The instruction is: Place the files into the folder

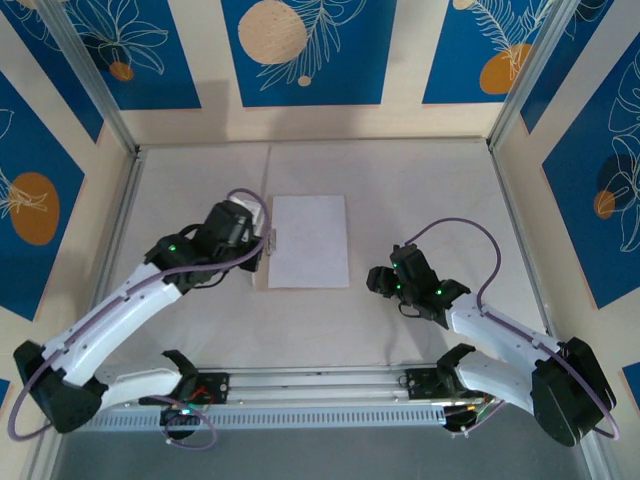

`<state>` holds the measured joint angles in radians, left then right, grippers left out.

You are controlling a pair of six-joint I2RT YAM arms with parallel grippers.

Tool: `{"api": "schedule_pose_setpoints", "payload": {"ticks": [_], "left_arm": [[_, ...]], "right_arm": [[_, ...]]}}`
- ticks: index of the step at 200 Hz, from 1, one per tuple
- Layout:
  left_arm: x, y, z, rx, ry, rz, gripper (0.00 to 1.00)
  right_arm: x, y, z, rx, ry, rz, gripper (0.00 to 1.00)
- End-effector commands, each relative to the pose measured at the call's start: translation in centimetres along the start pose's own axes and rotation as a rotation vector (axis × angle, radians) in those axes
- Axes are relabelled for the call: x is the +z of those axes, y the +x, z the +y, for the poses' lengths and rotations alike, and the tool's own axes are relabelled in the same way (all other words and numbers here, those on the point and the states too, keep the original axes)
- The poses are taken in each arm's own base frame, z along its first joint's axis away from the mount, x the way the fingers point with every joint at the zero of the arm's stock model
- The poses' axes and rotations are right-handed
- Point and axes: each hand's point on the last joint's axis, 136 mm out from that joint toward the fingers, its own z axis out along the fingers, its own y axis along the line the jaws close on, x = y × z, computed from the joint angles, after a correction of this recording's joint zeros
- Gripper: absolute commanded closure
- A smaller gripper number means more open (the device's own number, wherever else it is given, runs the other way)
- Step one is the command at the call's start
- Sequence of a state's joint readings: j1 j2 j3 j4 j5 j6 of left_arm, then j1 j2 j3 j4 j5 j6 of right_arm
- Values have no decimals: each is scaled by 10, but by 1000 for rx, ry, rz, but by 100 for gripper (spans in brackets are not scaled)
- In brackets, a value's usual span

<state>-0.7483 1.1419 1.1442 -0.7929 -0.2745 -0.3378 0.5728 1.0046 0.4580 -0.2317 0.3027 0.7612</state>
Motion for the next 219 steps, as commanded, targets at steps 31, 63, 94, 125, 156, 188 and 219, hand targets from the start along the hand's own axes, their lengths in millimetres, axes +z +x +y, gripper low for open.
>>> {"api": "schedule_pose_setpoints", "payload": {"ticks": [31,63,94,125,156,188,219], "left_arm": [[27,12,-34,125,-94,86,100],[51,23,-55,114,-139,175,100],[70,28,-88,113,-140,215,100],[95,35,-114,84,-167,285,100],[118,32,-130,91,-199,316,100],[122,17,-146,107,-145,284,95],[114,1,-142,130,-174,254,51]], "right_arm": [[-4,-6,5,23,-18,-9,48],[-4,-6,3,31,-11,-10,48],[-4,-6,4,27,-23,-9,48],[-6,-5,3,28,-28,-16,48],[-10,-4,0,39,-32,-36,47],[-14,-5,-2,45,-39,-48,47],[-12,-6,0,47,-51,-39,46]]}}
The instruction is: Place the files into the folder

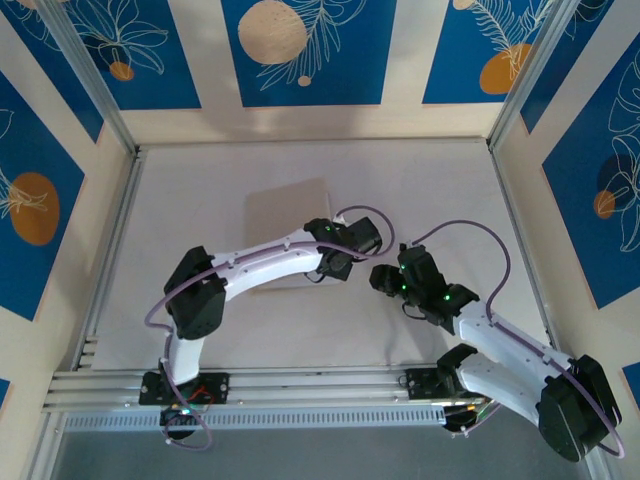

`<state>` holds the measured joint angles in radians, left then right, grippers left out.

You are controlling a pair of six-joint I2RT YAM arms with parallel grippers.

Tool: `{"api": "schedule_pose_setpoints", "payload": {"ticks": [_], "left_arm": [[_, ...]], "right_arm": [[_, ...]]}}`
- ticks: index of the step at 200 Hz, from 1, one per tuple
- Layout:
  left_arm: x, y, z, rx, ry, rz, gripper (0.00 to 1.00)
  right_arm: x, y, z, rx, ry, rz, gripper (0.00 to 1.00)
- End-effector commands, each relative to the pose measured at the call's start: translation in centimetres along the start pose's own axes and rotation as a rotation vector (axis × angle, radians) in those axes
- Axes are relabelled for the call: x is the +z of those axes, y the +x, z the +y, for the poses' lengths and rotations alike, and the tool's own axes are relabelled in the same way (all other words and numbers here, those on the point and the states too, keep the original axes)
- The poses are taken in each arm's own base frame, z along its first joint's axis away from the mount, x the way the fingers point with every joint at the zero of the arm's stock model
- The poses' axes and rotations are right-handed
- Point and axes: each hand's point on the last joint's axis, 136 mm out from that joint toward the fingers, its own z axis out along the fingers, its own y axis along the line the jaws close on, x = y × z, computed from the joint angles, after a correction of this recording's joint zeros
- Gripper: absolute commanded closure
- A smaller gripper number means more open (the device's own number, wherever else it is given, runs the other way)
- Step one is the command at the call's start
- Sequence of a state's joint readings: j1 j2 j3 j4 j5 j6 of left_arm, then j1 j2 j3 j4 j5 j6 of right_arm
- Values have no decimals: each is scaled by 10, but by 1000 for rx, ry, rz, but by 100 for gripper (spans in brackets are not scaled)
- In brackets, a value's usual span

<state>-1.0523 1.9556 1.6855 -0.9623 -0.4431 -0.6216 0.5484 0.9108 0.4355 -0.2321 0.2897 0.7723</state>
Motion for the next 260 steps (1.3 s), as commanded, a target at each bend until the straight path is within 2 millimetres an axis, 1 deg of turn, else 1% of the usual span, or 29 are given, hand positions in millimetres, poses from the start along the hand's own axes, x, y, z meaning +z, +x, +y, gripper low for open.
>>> {"api": "schedule_pose_setpoints", "payload": {"ticks": [1,18,35,44,55,72,87,93,102,111,118,131,140,142,143,152,160,166,173,192,205,226,234,243,260], "left_arm": [[-17,-12,3,8,-12,-29,50],[-28,-20,8,12,-10,-61,35],[-40,-30,16,15,-8,-103,32],[-44,-35,25,23,-33,-127,28],[-49,-40,41,24,-78,-151,21],[-55,-45,72,9,-147,-185,14],[-57,-47,95,37,-180,-219,12],[-61,-50,105,51,-197,-247,10],[-64,-51,122,56,-241,-286,4],[-66,-48,144,42,-283,-315,1],[-63,-43,161,21,-298,-326,0],[-61,-34,192,-34,-323,-363,0],[-62,-29,213,-81,-348,-401,0],[-58,-25,218,-88,-358,-401,0],[-61,-25,221,-99,-360,-411,0],[-60,-13,245,-159,-402,-441,0],[-56,-3,261,-180,-431,-463,0],[-52,5,271,-183,-454,-485,0],[-46,12,279,-181,-464,-511,0],[-24,34,307,-233,-470,-510,0],[-11,49,328,-261,-508,-461,0],[11,70,354,-301,-544,-418,0],[18,75,360,-332,-537,-424,0],[26,85,366,-391,-527,-430,0],[34,92,371,-478,-487,-490,0]], "right_arm": [[1,3,-2,17,-6,15,46],[3,3,-2,23,-6,26,46],[5,3,-2,25,-6,36,46],[5,2,-1,24,-5,39,46],[5,0,0,22,-7,44,46],[3,-6,3,4,3,50,46],[-4,-16,9,-52,8,36,46],[-7,-21,11,-80,12,23,46],[-11,-30,12,-114,31,-2,44],[-15,-39,8,-139,63,-31,38],[-18,-47,5,-152,88,-52,33],[-24,-61,-1,-153,128,-89,25],[-26,-70,-7,-143,149,-110,22],[-27,-72,-8,-143,150,-114,22],[-27,-73,-9,-141,154,-117,21],[-29,-83,-16,-125,174,-140,20],[-29,-92,-24,-124,194,-166,19],[-29,-100,-32,-119,224,-199,15],[-29,-106,-42,-112,260,-231,9],[-23,-123,-64,-82,293,-287,0],[-18,-134,-75,-62,278,-299,0],[-9,-147,-90,-103,306,-322,1],[-4,-152,-96,-131,328,-336,1],[2,-156,-104,-143,354,-350,1],[15,-163,-113,-167,369,-387,0]]}}
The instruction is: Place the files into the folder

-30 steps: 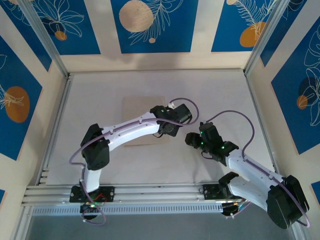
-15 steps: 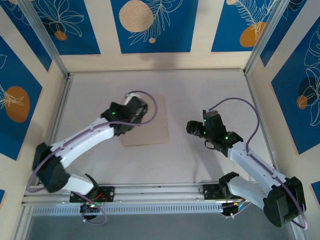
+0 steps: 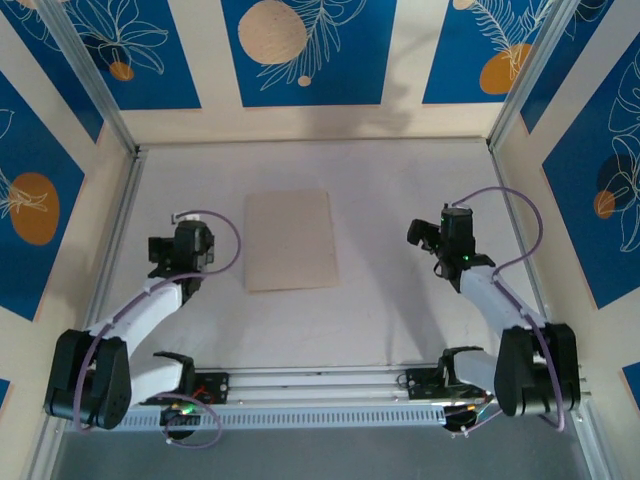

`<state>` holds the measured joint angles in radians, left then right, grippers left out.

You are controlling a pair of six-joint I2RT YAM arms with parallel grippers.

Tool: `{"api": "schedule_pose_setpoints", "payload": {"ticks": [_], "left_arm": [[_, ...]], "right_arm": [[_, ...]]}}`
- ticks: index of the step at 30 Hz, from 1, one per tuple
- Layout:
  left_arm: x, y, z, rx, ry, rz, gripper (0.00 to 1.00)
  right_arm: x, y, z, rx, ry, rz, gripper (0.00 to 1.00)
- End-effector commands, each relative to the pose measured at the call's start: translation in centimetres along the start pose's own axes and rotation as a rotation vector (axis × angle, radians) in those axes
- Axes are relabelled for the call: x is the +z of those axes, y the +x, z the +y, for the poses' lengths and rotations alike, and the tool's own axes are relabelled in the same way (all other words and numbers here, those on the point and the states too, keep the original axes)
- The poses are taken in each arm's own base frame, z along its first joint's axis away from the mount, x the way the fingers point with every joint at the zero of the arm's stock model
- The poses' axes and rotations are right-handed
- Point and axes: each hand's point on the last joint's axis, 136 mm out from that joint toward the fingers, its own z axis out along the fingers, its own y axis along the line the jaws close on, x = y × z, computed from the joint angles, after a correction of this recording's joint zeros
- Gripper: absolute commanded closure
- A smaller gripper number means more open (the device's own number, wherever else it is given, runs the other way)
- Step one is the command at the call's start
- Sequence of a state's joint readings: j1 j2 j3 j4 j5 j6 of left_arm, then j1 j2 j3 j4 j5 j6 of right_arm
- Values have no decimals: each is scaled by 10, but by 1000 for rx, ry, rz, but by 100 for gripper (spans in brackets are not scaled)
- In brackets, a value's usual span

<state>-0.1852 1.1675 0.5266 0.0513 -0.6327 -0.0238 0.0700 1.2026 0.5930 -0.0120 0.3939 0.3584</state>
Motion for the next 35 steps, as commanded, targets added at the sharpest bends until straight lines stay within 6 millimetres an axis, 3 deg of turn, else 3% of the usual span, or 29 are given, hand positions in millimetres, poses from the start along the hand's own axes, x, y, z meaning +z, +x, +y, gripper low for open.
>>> {"api": "schedule_pose_setpoints", "payload": {"ticks": [1,5,8,11,14,28,35], "left_arm": [[10,-8,-1,-159,66,-104,0],[20,-7,-8,-235,126,-218,0],[23,-18,-17,-234,192,-287,0],[25,-25,-24,-268,241,-357,0],[30,-20,-37,-242,285,-379,0],[42,-18,-58,-174,325,-340,0],[40,-22,-81,-96,441,-318,0]], "right_arm": [[18,-18,-1,-76,4,-125,1],[33,-24,10,-135,-69,-220,1],[36,-32,19,-176,-121,-281,1],[47,-20,24,-184,-191,-275,1],[43,-7,39,-261,-254,-326,1],[46,-9,38,-229,-313,-264,1],[46,-9,38,-228,-315,-263,1]]}}
